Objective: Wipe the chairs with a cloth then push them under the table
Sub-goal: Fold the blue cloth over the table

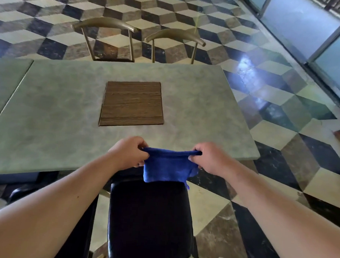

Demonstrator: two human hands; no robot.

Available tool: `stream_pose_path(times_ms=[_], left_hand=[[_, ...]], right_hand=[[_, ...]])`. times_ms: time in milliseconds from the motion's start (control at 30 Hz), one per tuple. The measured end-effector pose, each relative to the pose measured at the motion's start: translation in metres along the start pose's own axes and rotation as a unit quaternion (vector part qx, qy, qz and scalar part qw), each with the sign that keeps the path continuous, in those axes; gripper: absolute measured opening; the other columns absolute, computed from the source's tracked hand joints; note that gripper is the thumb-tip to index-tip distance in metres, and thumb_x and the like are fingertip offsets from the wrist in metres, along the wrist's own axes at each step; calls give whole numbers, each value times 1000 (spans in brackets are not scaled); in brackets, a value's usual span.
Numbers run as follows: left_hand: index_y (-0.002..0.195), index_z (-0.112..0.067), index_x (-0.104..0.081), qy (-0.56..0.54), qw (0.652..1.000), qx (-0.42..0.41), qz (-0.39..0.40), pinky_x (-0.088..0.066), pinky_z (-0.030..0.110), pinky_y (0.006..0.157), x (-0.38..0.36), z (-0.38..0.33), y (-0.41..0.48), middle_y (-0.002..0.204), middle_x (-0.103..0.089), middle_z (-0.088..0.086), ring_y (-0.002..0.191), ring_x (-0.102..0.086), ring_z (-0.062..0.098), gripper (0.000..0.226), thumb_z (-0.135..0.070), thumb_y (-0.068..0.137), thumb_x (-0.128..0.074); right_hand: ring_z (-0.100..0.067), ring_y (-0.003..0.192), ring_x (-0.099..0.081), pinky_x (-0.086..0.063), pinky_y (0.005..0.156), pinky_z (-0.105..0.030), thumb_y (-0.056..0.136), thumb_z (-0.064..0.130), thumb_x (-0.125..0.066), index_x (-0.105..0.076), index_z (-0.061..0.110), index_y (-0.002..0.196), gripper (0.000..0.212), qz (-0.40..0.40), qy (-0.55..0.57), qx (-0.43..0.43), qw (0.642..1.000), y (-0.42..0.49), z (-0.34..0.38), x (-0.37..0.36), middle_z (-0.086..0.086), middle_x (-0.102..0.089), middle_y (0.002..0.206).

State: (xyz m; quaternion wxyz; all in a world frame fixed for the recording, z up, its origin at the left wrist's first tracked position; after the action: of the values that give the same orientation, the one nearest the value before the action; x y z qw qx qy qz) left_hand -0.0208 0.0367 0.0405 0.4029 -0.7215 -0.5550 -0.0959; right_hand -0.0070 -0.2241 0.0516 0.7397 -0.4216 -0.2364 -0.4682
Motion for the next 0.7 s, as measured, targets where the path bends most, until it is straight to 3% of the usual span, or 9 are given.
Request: stream_pose_path(times_ms=[100, 167, 200, 267, 333, 400, 433, 567, 700], left_hand=[[94, -15, -69, -40, 998, 16, -46, -65, 41, 72, -7, -28, 46, 70, -76, 5, 68, -75, 21, 17, -6, 83, -62], [98, -18, -66, -73, 991, 28, -106, -64, 40, 73, -8, -43, 78, 84, -77, 6, 75, -75, 25, 17, -10, 84, -64], [105, -21, -63, -60, 987, 31, -145, -59, 37, 71, -9, -48, 91, 96, -74, 1, 81, -72, 23, 22, -15, 83, -66], [129, -25, -53, 48, 984, 24, -170, -48, 34, 70, -25, -53, 111, 121, -60, -2, 97, -63, 25, 49, -27, 82, -67], [151, -28, -36, 224, 971, -17, -84, -51, 43, 87, -68, -52, 129, 151, -43, 3, 124, -55, 32, 75, -35, 83, -66], [163, -30, -18, 383, 922, -61, 16, -40, 50, 114, -112, -41, 140, 171, -15, 5, 148, -33, 34, 90, -42, 87, -64], [164, -30, -12, 424, 902, -68, 42, -32, 51, 120, -125, -33, 145, 174, -6, 6, 154, -24, 33, 92, -45, 88, -63], [165, -28, -5, 442, 893, -52, 71, -18, 52, 126, -142, -12, 155, 174, 4, 4, 159, -3, 28, 91, -50, 93, -56], [165, -30, -5, 433, 898, -58, 59, -16, 53, 126, -142, -13, 149, 174, 3, 4, 159, -1, 28, 91, -52, 92, -55]], right_hand=[[-17, 56, -61, -46, 56, -29, 94, 14, -68, -64, 18, 73, 22, -12, 44, -28, 999, 42, -24, 20, 0, -64, 56], [-28, 75, -65, -46, 61, -30, 94, 10, -65, -66, 19, 80, 17, -73, 82, -45, 993, 75, -37, 37, -5, -67, 70], [-32, 89, -66, -49, 70, -31, 95, 11, -63, -70, 17, 96, 10, -115, 88, -55, 988, 91, -46, 43, -9, -72, 88], [-36, 120, -60, -49, 95, -37, 95, 13, -60, -56, 13, 142, 47, -162, 42, -63, 984, 115, -60, 41, -15, -64, 131], [-38, 139, -46, -40, 111, -42, 98, 20, -60, -32, 17, 160, 67, -83, -56, -21, 995, 130, -66, 7, -16, -43, 157], [-38, 153, -25, -27, 122, -46, 102, 32, -57, -19, 25, 164, 74, 18, -185, 28, 982, 138, -73, -37, -12, -21, 170], [-38, 156, -17, -22, 124, -48, 104, 37, -54, -15, 27, 165, 73, 46, -229, 36, 972, 141, -80, -52, -10, -14, 172], [-36, 158, -6, -15, 125, -51, 107, 44, -43, -11, 26, 165, 69, 84, -271, 42, 958, 148, -97, -79, -7, 0, 174], [-36, 158, -4, -14, 126, -51, 107, 45, -43, -8, 26, 165, 70, 66, -270, 52, 959, 142, -97, -79, -6, 3, 174]])
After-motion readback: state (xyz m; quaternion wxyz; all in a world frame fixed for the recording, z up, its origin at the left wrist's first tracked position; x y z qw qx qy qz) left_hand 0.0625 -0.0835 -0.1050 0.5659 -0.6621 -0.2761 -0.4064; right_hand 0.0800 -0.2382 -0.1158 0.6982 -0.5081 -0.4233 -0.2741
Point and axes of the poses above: each hand's wrist, its own y-axis towards the middle knuckle, its own x-axis out of the back of the hand, z = x × y, the point moved 8 cm from there along y, towards the middle knuckle
